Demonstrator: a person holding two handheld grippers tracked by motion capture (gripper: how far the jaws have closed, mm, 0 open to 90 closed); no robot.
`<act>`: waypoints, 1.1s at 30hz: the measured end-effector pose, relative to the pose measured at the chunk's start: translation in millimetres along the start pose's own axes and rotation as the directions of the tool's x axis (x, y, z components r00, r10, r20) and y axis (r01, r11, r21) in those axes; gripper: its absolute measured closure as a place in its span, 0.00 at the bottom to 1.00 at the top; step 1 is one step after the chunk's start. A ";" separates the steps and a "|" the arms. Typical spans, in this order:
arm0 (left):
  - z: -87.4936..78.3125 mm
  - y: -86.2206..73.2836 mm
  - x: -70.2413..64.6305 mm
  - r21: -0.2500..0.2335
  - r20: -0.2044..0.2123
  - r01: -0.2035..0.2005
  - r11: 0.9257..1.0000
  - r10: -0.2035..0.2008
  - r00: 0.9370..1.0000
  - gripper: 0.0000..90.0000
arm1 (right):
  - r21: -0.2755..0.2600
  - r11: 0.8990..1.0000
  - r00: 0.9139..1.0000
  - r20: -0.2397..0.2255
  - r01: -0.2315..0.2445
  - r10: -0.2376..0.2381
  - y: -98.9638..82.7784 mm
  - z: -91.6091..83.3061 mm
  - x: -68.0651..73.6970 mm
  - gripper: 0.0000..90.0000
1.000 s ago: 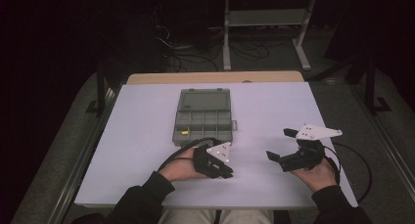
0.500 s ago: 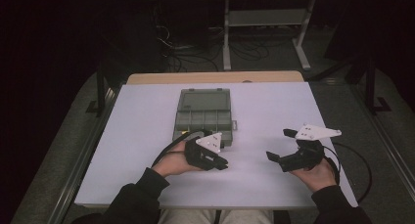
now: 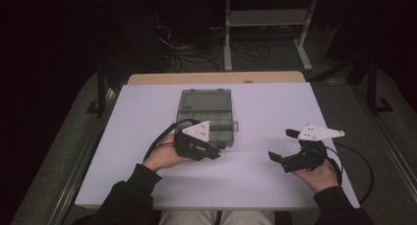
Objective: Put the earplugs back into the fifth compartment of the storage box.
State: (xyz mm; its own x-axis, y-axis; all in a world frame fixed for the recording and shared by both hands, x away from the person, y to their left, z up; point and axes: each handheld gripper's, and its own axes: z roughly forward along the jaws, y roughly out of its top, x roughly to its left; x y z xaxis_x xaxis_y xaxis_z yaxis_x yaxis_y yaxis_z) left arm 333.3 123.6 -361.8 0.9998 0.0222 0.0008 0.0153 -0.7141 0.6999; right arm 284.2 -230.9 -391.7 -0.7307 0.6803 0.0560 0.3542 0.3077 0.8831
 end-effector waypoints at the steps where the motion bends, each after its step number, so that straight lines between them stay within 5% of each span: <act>1: -2.3 -1.2 1.2 0.004 -0.008 0.002 1.000 -0.002 1.000 0.90 | -0.001 1.000 1.000 0.001 0.000 0.000 0.1 0.1 0.1 0.00; 11: -30.5 -13.4 19.7 -0.014 -0.080 0.062 0.998 -0.063 0.995 0.90 | -0.002 1.000 1.000 0.000 0.002 -0.002 0.0 0.0 -0.2 0.00; 23: -55.1 -31.5 40.8 -0.054 -0.151 0.159 0.986 -0.165 0.975 0.90 | 0.001 1.000 1.000 0.001 0.001 -0.001 -0.1 0.6 -0.1 0.00; 28: -60.9 -37.8 48.2 -0.066 -0.187 0.197 0.978 -0.206 0.960 0.90 | 0.005 1.000 1.000 0.000 0.001 -0.001 -0.1 1.0 0.0 0.00; 33: -63.5 -49.6 57.5 -0.060 -0.236 0.251 0.966 -0.258 0.937 0.90 | 0.008 1.000 1.000 0.000 0.001 -0.001 -0.4 1.7 -0.2 0.00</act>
State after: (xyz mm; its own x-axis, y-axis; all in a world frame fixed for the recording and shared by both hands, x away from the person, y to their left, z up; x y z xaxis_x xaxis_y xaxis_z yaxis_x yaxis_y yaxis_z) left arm 389.0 204.7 -351.1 0.9288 0.3703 -0.0108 0.2644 -0.6422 0.7195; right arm 285.1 -230.0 -392.9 -0.7310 0.6802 0.0551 0.3581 0.3136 0.8794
